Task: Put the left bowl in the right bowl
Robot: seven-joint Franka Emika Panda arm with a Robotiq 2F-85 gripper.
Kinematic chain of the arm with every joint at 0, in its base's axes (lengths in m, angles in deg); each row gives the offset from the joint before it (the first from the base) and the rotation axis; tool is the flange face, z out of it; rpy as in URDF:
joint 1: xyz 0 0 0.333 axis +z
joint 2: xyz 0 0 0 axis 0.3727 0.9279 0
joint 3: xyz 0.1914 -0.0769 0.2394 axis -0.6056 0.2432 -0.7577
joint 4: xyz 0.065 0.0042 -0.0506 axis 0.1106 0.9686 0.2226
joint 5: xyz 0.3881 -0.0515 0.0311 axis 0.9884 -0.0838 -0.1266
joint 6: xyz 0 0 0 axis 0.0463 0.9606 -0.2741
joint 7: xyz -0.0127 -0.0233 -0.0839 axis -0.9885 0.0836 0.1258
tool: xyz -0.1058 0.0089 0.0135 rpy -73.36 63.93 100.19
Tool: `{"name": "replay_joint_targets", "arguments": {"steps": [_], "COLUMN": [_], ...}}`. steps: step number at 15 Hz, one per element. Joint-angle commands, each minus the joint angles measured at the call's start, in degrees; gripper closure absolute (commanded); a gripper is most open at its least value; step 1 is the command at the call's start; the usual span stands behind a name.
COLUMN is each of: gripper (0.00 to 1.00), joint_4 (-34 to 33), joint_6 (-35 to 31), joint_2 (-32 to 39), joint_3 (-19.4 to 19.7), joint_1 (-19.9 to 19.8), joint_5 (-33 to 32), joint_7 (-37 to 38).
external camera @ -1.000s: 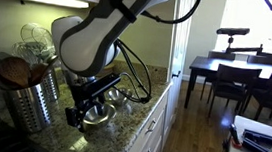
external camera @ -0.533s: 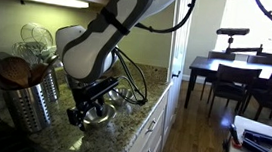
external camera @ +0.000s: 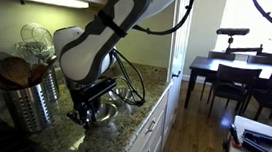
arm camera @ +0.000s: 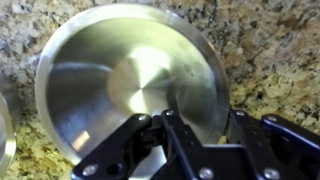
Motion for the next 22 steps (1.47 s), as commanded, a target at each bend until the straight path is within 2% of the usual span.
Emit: {"name": "replay_joint_targets", "arguments": {"steps": [1, 5, 8, 16, 22], "gripper": [0.89, 0.94, 0.91, 0.91, 0.91], "joint_4": [0.21, -0.17, -0.47, -0.35, -0.10], "joint_6": [-0.39, 0.16, 0.30, 0.79, 1.52], "joint_2": [-0.44, -1.23, -2.17, -7.47, -11.28], "joint_3": [1.42, 1.36, 1.23, 2.34, 3.92], "joint_1": [1.35, 1.38, 1.33, 1.58, 2.06], "joint_5": [-0.85, -0.85, -0.67, -2.17, -6.77], "joint_7": [0.69, 0.67, 0.72, 1.87, 4.38]}}
